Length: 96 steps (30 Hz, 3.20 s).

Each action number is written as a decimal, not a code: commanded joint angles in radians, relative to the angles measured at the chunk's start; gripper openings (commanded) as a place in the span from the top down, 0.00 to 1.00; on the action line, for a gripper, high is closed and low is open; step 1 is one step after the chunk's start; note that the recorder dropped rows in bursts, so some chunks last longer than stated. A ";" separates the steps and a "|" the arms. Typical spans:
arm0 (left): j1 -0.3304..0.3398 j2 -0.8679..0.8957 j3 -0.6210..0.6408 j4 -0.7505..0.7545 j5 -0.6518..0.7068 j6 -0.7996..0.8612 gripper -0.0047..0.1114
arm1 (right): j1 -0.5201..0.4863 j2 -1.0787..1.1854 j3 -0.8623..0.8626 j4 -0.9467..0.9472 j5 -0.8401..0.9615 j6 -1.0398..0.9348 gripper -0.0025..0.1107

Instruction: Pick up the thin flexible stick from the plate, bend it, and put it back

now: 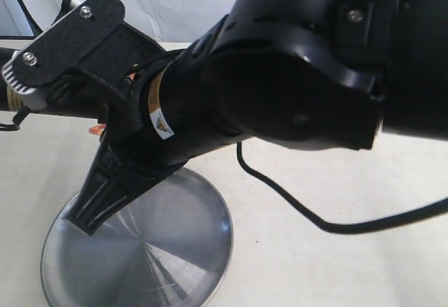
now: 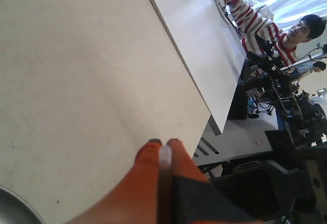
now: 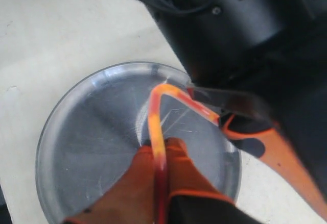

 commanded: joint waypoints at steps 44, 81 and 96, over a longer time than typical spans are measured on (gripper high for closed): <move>-0.009 -0.005 0.003 -0.008 -0.108 0.096 0.96 | -0.024 0.008 -0.006 -0.002 0.004 0.281 0.98; -0.007 -0.076 0.003 0.091 -0.108 0.099 0.96 | -0.032 0.008 -0.006 0.088 0.077 0.444 0.98; -0.007 -0.076 0.003 0.121 -0.108 0.118 0.96 | -0.032 0.008 0.019 0.161 0.068 0.487 0.98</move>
